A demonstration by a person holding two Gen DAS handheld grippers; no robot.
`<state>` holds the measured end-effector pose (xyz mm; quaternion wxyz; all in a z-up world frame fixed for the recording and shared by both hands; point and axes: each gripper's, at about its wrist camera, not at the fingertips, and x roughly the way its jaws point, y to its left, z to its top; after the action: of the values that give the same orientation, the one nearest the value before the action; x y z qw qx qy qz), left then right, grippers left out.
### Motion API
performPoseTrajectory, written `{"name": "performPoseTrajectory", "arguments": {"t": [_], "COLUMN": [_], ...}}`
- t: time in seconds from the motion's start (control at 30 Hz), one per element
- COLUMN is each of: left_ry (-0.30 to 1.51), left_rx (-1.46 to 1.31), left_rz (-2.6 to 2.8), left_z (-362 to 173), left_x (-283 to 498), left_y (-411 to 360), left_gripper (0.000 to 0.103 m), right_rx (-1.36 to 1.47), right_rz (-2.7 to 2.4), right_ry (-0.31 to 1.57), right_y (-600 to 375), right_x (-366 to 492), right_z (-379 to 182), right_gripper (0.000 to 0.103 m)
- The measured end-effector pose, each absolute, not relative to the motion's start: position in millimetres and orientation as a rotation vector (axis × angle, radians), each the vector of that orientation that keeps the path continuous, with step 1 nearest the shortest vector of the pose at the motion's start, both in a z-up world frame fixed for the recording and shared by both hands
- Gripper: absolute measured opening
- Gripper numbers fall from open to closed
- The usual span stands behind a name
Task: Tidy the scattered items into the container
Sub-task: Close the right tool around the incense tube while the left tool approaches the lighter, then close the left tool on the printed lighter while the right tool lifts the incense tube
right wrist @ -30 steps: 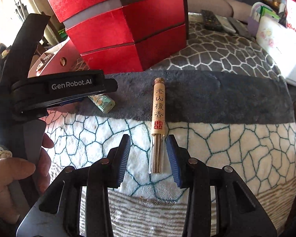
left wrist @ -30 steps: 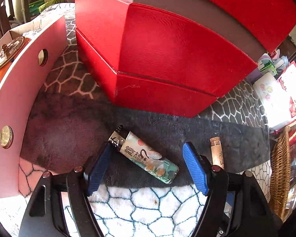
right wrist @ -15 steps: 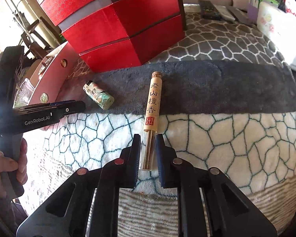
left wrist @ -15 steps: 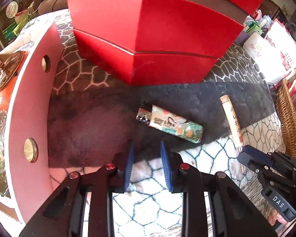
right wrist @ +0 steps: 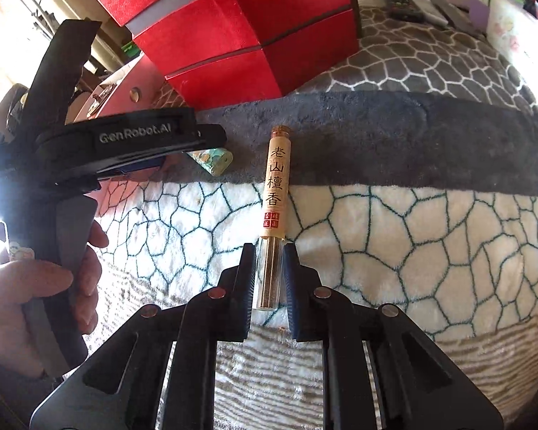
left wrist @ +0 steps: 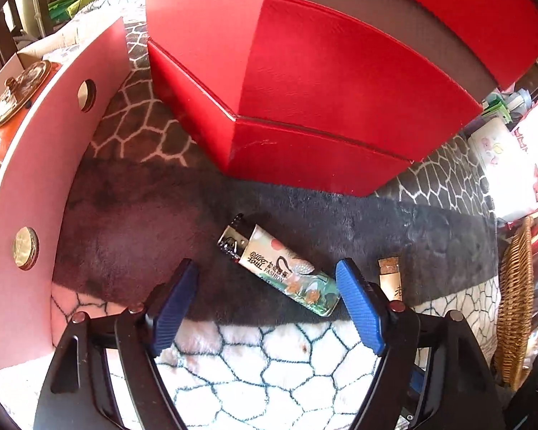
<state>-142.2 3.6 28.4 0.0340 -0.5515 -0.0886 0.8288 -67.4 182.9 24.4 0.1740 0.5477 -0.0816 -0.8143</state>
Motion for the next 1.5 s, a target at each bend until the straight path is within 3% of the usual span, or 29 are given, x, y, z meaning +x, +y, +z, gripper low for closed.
{"name": "performPoseTrajectory", "arguments": {"t": [0.07, 0.2, 0.27, 0.3, 0.33, 0.4, 0.5, 0.57, 0.63, 0.8, 0.93, 1.07, 1.17, 1.4, 1.5], "left_ry": [-0.127, -0.076, 0.002, 0.077, 0.11, -0.007, -0.306, -0.438, -0.476, -0.505, -0.407, -0.023, 0.011, 0.151, 0.093], "left_rx": [-1.663, -1.661, -1.695, -1.705, -1.703, -1.695, -1.676, -1.679, -1.724, -1.795, -1.817, -1.787, -1.762, -1.807, -1.819], "left_rz": [2.546, 2.473, 2.454, 2.466, 2.466, 2.437, 2.386, 2.337, 2.325, 2.429, 2.542, 2.616, 2.588, 2.413, 2.355], "left_z": [27.3, 30.1, 31.1, 31.6, 33.1, 36.3, 39.6, 38.5, 36.6, 39.9, 39.3, 33.1, 35.2, 43.3, 46.8], "left_x": [-140.3, -133.3, -128.9, -125.7, -122.8, -119.3, -120.4, -125.7, -132.2, -145.0, -150.3, -150.8, -146.2, -125.9, -116.5], "left_y": [10.6, -2.2, -9.6, -12.0, -14.3, -27.5, -47.2, -52.5, -45.3, -22.9, -5.3, 20.7, 15.4, -9.2, -24.2], "left_gripper": [0.081, 0.078, 0.069, 0.047, 0.045, 0.045, 0.047, 0.054, 0.066, 0.08, 0.082, 0.082, 0.074, 0.033, 0.033], "right_rx": [1.553, 1.545, 1.541, 1.541, 1.54, 1.542, 1.54, 1.541, 1.547, 1.556, 1.554, 1.558, 1.556, 1.56, 1.555], "right_rz": [-2.309, -2.306, -2.297, -2.295, -2.293, -2.294, -2.297, -2.297, -2.303, -2.303, -2.305, -2.307, -2.318, -2.336, -2.335], "right_ry": [-0.23, -0.233, -0.242, -0.24, -0.237, -0.231, -0.236, -0.243, -0.234, -0.244, -0.238, -0.215, -0.157, -0.054, -0.075], "right_y": [183.2, 182.7, 181.7, 180.9, 180.2, 178.8, 178.0, 177.7, 177.3, 180.1, 179.3, 174.6, 167.0, 152.6, 154.9], "right_x": [-67.2, -66.1, -65.5, -64.6, -63.9, -62.8, -65.4, -67.4, -68.7, -69.8, -70.8, -70.9, -71.8, -73.2, -73.6], "right_z": [25.0, 27.8, 28.9, 29.4, 29.8, 30.7, 31.5, 31.1, 30.8, 28.3, 28.4, 27.4, 27.6, 23.8, 23.5], "right_gripper": [0.014, 0.014, 0.014, 0.014, 0.014, 0.014, 0.014, 0.014, 0.014, 0.014, 0.014, 0.014, 0.017, 0.017, 0.018]}}
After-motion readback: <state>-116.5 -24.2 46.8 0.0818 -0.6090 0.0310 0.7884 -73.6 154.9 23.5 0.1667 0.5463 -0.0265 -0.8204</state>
